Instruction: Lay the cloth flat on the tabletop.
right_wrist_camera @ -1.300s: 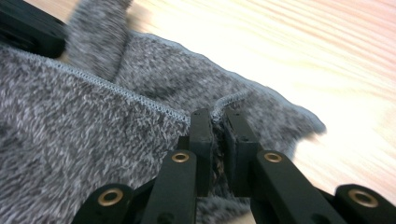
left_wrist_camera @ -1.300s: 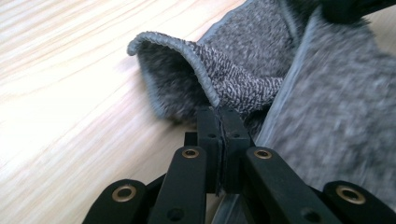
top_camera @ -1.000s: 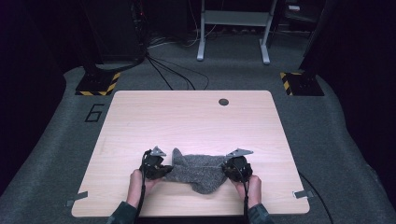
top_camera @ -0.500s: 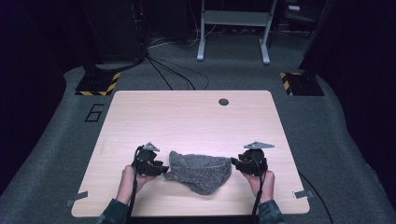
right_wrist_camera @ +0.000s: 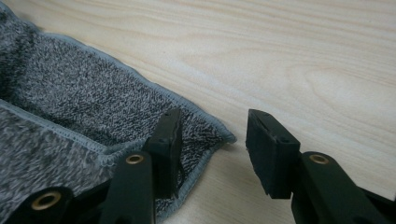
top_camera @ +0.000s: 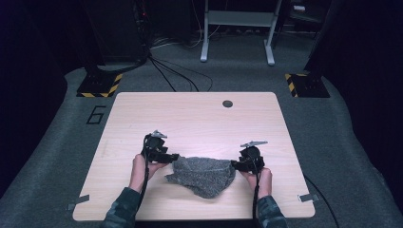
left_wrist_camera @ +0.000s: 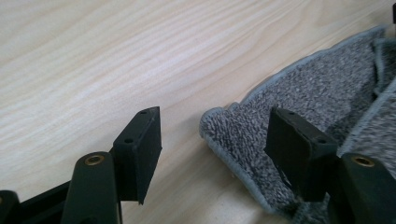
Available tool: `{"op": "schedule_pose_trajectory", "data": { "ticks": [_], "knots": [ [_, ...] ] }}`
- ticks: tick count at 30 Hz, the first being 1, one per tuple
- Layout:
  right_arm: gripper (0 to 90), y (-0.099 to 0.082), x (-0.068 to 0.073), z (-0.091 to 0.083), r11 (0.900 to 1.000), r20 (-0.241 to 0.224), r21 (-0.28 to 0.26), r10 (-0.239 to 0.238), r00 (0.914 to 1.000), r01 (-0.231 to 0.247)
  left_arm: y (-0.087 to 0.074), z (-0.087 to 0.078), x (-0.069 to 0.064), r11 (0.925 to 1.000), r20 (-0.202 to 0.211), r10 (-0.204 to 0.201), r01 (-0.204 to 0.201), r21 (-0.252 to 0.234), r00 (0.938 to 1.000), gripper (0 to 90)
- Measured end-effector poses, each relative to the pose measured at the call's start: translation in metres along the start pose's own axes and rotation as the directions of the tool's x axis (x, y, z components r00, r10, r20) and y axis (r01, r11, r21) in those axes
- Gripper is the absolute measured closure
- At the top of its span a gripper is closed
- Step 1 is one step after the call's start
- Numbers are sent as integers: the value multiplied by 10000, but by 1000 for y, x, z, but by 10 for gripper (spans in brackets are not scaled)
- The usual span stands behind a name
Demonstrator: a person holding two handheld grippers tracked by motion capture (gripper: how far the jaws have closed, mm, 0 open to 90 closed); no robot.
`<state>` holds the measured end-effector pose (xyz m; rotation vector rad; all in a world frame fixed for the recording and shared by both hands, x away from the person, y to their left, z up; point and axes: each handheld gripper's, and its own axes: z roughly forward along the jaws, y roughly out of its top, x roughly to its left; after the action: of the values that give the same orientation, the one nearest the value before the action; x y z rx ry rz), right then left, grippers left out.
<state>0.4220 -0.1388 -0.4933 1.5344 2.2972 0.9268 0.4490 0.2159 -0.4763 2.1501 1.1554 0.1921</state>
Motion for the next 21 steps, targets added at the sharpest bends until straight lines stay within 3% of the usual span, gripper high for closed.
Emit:
{"op": "schedule_pose_trajectory", "data": {
  "ticks": [4,11,14,21],
  "knots": [
    [567,-2,3,5,9996,114,182,-222,9997,220,-3,12,1,9994,53,-129,128,308,9999,383],
    [577,-6,5,11,9981,312,315,-538,9981,528,-12,24,-1,9958,168,279,-293,865,9995,515],
    [590,-6,5,11,9965,381,326,-780,9962,768,-13,24,-3,9967,-17,192,-190,790,9998,530],
    [633,-5,7,12,9858,422,508,-1621,9859,1599,-13,26,-8,9953,-621,658,-610,753,9959,586]
  ]
}}
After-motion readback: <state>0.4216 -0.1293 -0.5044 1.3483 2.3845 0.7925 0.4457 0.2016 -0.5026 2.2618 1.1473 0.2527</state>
